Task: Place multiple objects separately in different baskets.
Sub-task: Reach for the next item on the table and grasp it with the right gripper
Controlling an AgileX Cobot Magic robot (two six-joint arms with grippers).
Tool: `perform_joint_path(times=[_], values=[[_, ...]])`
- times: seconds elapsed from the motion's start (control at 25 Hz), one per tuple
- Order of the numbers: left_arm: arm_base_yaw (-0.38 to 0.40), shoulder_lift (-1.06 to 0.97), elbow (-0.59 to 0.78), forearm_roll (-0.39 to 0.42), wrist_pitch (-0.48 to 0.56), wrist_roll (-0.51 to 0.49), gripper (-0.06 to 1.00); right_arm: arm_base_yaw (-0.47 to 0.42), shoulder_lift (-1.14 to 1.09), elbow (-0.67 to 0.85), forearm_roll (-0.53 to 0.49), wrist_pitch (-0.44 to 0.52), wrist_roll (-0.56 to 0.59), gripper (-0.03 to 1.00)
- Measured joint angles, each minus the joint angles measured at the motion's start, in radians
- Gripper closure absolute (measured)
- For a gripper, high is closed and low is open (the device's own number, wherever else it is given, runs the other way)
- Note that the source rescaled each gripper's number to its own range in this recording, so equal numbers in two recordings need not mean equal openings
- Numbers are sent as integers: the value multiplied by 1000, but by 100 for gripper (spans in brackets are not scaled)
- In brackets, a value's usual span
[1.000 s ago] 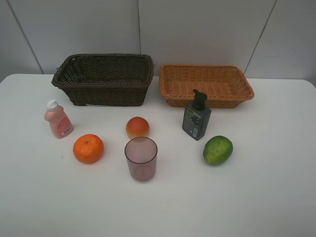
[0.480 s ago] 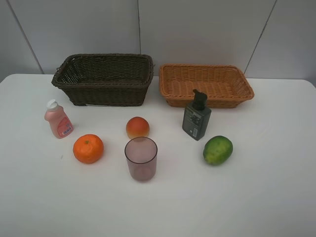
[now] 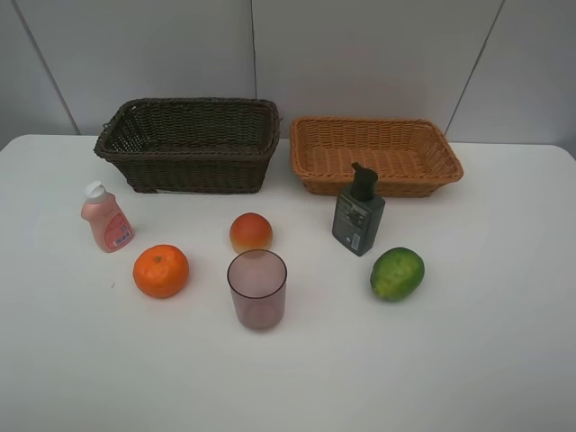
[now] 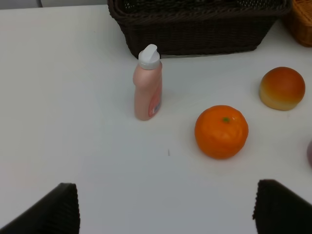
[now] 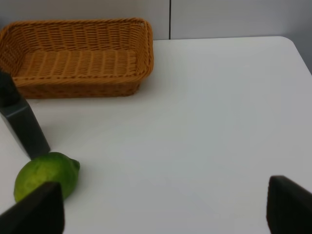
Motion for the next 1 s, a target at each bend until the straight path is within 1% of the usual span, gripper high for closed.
perform_joint_path(times=[1.0], values=[[0,0,0,0,0,0,2,0,0,0,0,0,0,3]])
